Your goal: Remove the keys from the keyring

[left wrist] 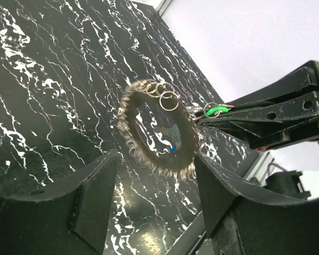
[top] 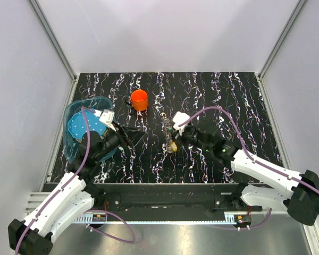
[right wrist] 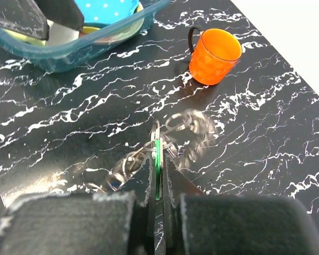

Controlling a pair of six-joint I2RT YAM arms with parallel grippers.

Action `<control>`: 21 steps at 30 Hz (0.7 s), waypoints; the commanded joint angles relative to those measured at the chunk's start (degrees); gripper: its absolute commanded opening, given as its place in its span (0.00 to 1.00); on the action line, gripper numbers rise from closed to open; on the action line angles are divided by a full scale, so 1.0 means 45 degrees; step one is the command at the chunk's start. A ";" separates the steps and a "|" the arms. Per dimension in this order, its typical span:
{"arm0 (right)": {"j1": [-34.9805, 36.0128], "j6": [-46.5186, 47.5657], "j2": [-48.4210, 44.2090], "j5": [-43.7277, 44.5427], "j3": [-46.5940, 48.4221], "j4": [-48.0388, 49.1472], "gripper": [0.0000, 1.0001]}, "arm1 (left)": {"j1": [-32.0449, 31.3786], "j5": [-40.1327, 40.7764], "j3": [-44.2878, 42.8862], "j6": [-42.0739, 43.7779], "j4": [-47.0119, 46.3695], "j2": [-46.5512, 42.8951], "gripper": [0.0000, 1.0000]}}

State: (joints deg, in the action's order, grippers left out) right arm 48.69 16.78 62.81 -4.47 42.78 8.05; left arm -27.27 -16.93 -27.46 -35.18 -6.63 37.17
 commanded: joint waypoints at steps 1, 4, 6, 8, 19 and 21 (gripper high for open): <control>-0.0038 0.1486 -0.0441 -0.0958 0.0980 -0.0147 0.00 | 0.0024 -0.0865 -0.0711 0.1992 0.0126 -0.0408 0.63; -0.0038 0.1936 -0.0675 -0.1583 0.1253 -0.0559 0.00 | 0.0043 -0.1939 -0.1277 0.2989 0.0166 -0.0175 0.63; -0.0018 0.1975 -0.0656 -0.1992 0.1565 -0.0793 0.00 | 0.0044 -0.2895 -0.1474 0.3285 0.0068 0.0137 0.63; -0.0038 0.1975 -0.0656 -0.2403 0.1780 -0.0970 0.00 | 0.0005 -0.3888 -0.1747 0.3481 -0.0068 0.0664 0.63; -0.0038 0.1371 -0.1300 -0.4104 0.1372 0.0219 0.00 | -0.0405 -0.6023 -0.1593 0.3072 -0.2001 0.0960 0.60; -0.0018 0.1273 -0.1418 -0.4260 0.1274 0.0339 0.00 | -0.0484 -0.6043 -0.1554 0.3091 -0.2080 0.0959 0.59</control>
State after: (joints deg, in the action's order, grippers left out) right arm 48.64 24.01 59.11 -20.47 47.75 2.35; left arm -28.86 -40.60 -33.41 -21.82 -9.65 42.52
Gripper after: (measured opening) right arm 0.030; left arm 0.601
